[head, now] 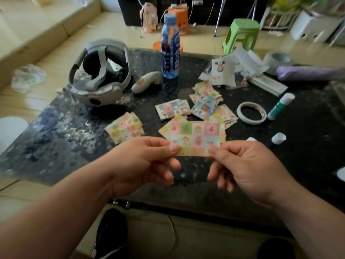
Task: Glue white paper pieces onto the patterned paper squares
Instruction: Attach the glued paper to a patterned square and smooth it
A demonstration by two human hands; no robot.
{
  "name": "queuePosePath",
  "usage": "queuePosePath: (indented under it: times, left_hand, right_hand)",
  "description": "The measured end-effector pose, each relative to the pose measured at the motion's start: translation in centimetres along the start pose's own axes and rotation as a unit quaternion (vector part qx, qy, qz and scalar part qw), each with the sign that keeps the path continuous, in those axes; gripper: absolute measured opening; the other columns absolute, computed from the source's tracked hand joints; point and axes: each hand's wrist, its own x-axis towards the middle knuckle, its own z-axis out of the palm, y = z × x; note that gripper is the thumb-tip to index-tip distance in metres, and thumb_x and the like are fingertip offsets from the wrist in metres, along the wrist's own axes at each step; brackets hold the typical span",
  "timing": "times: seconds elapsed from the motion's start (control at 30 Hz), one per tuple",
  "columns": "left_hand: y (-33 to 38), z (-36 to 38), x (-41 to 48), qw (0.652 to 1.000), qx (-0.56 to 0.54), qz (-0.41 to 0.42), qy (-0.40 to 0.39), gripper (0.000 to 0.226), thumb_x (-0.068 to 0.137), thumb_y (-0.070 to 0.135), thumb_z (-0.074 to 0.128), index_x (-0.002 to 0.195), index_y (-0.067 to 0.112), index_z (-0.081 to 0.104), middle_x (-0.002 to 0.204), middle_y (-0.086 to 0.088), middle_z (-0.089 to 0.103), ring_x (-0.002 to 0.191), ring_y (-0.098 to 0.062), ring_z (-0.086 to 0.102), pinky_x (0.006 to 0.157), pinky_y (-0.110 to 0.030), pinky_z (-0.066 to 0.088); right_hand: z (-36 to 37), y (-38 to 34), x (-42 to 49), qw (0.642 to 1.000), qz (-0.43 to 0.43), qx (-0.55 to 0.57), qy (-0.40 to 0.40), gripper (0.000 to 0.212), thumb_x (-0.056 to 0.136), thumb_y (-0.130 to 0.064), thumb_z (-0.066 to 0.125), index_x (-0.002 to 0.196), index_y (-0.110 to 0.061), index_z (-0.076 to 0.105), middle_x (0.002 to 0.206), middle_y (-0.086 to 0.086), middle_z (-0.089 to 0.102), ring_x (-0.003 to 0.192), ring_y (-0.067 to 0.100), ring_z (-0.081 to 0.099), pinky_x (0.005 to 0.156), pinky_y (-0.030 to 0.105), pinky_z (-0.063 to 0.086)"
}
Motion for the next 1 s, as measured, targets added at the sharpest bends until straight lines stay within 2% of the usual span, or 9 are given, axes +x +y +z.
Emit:
queuePosePath:
  times: [0.13,0.27,0.33,0.47,0.57,0.67,0.73,0.9,1.0]
  left_hand:
    - [0.4,-0.1,-0.2,1.000,-0.015,0.010,0.010,0.015,0.079,0.009,0.068,0.088,0.010,0.081,0.076,-0.017,0.070,0.049,-0.022,0.064,0.051,-0.031,0.057]
    - [0.5,0.6,-0.2,0.995,-0.080,0.040,0.034,0.032,0.088,-0.008,0.048,0.079,-0.003,0.078,0.091,-0.030,0.073,0.073,-0.037,0.075,0.068,-0.044,0.065]
    - [0.4,1.0,-0.2,0.994,-0.088,0.054,0.046,0.031,0.084,0.000,0.048,0.077,-0.006,0.078,0.096,-0.032,0.073,0.080,-0.037,0.075,0.071,-0.043,0.063]
    - [-0.1,1.2,-0.1,0.989,0.069,0.096,0.084,0.012,0.082,0.010,0.073,0.090,0.005,0.081,0.092,-0.016,0.078,0.083,-0.027,0.077,0.070,-0.031,0.062]
    - [-0.2,1.4,0.0,0.980,0.119,0.103,0.119,0.019,0.085,0.004,0.075,0.103,0.011,0.075,0.087,-0.012,0.078,0.083,-0.024,0.077,0.074,-0.035,0.062]
    - [0.0,1.2,0.5,0.975,0.133,0.110,0.139,0.030,0.082,0.005,0.079,0.109,0.015,0.071,0.087,-0.015,0.078,0.083,-0.029,0.077,0.078,-0.044,0.061]
    - [0.1,0.7,1.3,0.973,0.118,0.118,0.162,0.036,0.078,0.006,0.083,0.111,0.014,0.071,0.084,-0.012,0.077,0.075,-0.024,0.076,0.064,-0.035,0.060]
    - [0.6,-0.6,3.3,0.946,0.180,0.139,0.232,0.007,0.085,0.030,0.081,0.086,0.023,0.079,0.081,0.001,0.078,0.077,-0.019,0.076,0.077,-0.045,0.062]
    - [0.8,-0.9,3.9,0.926,0.195,0.174,0.271,0.022,0.095,0.034,0.070,0.079,0.022,0.076,0.078,0.001,0.076,0.073,-0.020,0.071,0.076,-0.052,0.062]
  right_hand:
    - [0.0,-0.2,0.1,0.998,-0.026,0.036,0.035,0.016,0.096,-0.008,0.063,0.097,-0.012,0.078,0.068,0.015,0.071,0.048,0.018,0.054,0.037,0.022,0.038]
    - [0.3,0.0,0.3,0.991,-0.003,0.107,0.074,0.028,0.096,0.003,0.060,0.087,-0.011,0.082,0.080,0.016,0.076,0.060,0.017,0.063,0.043,0.026,0.042]
    - [0.4,0.1,0.3,0.987,0.035,0.137,0.072,0.035,0.098,0.003,0.053,0.083,-0.009,0.082,0.085,0.016,0.077,0.064,0.017,0.067,0.047,0.029,0.047]
    - [0.7,0.8,0.1,0.991,0.031,0.116,0.065,0.024,0.096,-0.001,0.059,0.091,-0.011,0.080,0.083,0.013,0.076,0.066,0.023,0.064,0.046,0.029,0.045]
    - [0.9,1.3,0.4,0.994,0.030,0.071,0.081,0.019,0.093,-0.005,0.069,0.108,-0.016,0.069,0.084,0.016,0.075,0.068,0.030,0.060,0.046,0.028,0.041]
    - [0.9,1.3,0.8,0.994,0.087,0.045,0.051,0.011,0.090,-0.015,0.075,0.088,-0.005,0.071,0.076,0.015,0.071,0.056,0.020,0.053,0.041,0.023,0.034]
    - [1.2,1.0,0.9,0.993,0.115,0.029,0.020,0.020,0.090,-0.019,0.074,0.076,-0.005,0.070,0.067,0.012,0.065,0.051,0.015,0.047,0.038,0.020,0.029]
    - [2.7,1.3,1.6,0.984,0.144,0.108,-0.010,0.028,0.096,-0.008,0.064,0.068,-0.007,0.059,0.058,0.008,0.054,0.045,0.013,0.034,0.037,0.019,0.020]
    - [3.5,2.0,2.8,0.972,0.156,0.171,0.035,0.021,0.099,-0.007,0.062,0.078,-0.007,0.060,0.061,0.008,0.060,0.048,0.012,0.045,0.037,0.019,0.028]
